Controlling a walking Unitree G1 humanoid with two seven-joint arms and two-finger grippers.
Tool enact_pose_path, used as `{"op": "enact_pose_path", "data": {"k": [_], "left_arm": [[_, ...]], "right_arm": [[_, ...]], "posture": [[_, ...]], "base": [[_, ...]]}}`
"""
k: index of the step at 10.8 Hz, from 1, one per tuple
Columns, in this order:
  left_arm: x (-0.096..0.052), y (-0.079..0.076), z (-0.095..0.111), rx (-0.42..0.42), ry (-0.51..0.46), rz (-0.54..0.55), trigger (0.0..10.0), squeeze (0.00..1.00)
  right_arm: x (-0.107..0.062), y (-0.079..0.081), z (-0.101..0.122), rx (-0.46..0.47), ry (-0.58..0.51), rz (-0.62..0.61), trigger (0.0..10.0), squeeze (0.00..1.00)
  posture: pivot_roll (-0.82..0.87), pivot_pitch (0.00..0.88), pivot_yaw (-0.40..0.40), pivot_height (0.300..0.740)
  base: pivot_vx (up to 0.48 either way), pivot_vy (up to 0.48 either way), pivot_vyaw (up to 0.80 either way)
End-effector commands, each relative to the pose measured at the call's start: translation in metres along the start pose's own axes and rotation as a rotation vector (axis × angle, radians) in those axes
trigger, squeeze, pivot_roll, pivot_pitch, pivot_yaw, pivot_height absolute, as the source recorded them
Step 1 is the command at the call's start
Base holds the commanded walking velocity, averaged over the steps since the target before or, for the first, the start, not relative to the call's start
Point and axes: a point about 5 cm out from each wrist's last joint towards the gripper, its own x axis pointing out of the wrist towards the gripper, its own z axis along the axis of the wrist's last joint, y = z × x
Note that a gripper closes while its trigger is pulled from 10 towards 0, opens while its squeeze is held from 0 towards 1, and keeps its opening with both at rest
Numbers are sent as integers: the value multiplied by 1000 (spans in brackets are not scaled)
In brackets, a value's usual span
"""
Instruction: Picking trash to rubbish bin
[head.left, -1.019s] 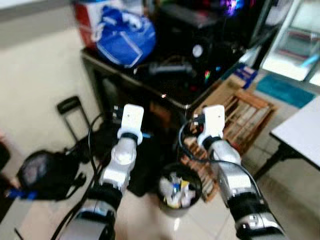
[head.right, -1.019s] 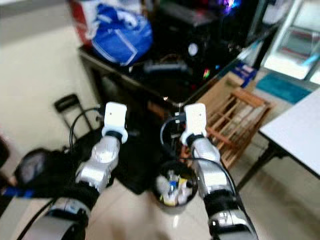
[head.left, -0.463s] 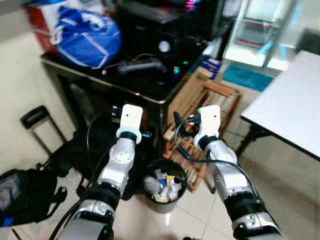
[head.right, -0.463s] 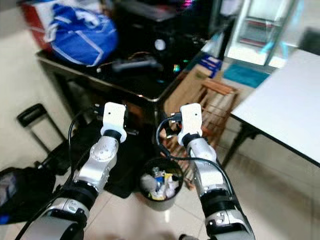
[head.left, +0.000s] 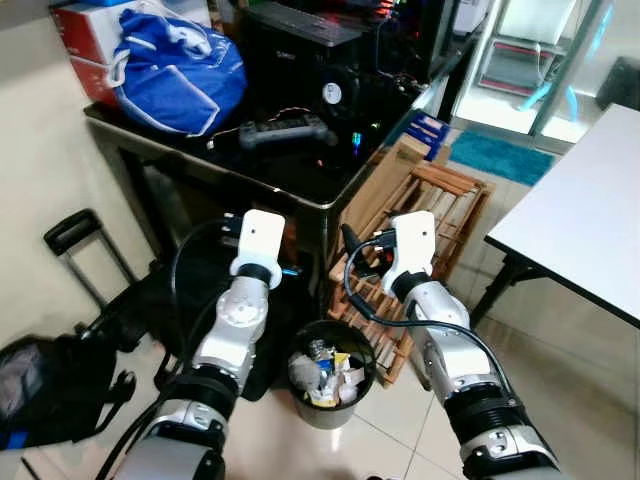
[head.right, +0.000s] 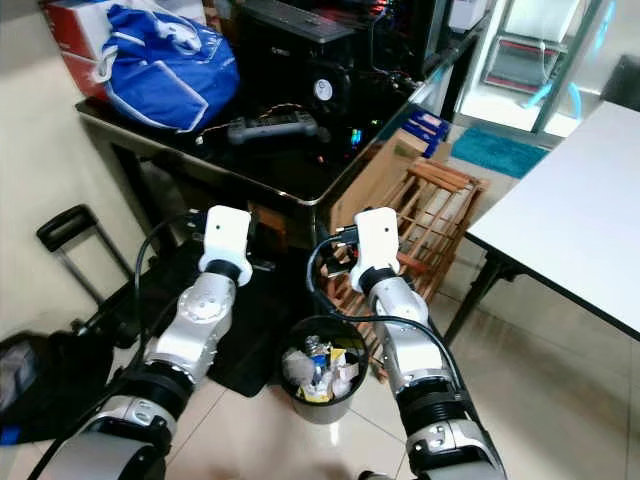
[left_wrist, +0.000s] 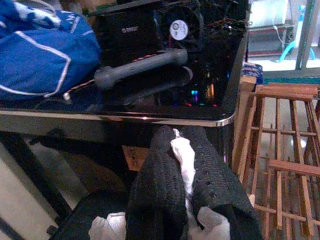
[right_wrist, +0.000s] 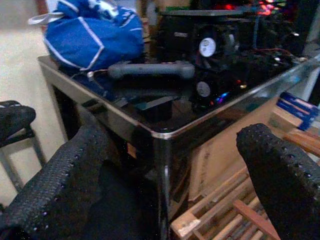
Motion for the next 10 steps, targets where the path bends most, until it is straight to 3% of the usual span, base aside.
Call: {"op": "enact_pose_path", "data": {"k": [1,2,8,10], "left_arm": [[0,-2,0,7,5,0,10000,0],[0,-2,0,7,7,1,10000,0],[1,-2,1,10,3,4,10000,0],[0,-2,5,-3,-32,-4,10000,0]], "right_arm": [[-1,-1,1,-3,6,9,10000,0],[-1,-1,1,-4,5,11,10000,0],[-1,-3,2,-13,-6,-7,10000,0],[-1,-3,2,-12,-5,-10,10000,0]], "posture": [[-15,43,23,740],[-16,42,23,740],[-14,43,21,740],[-11,48,22,740]], "base": [[341,0,-750],[349,0,-750],[352,0,0],[124,0,0]]}}
